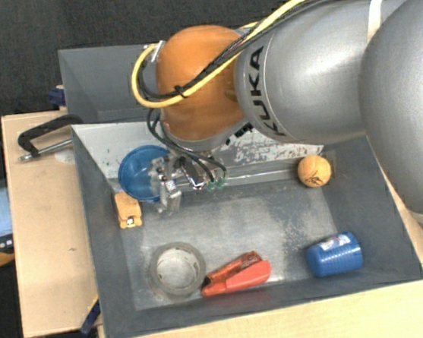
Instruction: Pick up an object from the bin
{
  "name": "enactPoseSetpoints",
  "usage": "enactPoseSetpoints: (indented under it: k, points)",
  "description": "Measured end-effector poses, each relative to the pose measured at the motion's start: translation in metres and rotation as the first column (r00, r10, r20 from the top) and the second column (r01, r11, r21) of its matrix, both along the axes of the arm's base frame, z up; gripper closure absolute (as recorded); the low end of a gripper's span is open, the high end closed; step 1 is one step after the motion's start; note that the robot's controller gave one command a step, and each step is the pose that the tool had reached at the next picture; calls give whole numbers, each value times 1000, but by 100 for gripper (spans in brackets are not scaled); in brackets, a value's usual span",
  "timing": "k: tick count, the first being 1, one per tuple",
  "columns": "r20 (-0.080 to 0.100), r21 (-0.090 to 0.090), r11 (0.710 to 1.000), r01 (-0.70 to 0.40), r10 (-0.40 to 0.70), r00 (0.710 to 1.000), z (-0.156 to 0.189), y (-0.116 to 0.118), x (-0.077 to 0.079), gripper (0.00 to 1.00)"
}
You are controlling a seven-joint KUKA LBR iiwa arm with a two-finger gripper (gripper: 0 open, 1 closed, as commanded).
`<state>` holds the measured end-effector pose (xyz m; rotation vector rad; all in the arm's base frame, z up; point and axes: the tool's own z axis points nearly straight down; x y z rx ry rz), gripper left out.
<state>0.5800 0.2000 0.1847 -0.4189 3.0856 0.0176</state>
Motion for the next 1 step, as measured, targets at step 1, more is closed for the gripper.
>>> enactPoseSetpoints:
  k: [1]
  points:
    - [-8,-1,1000,-9,9,1000,-39,0,3,100]
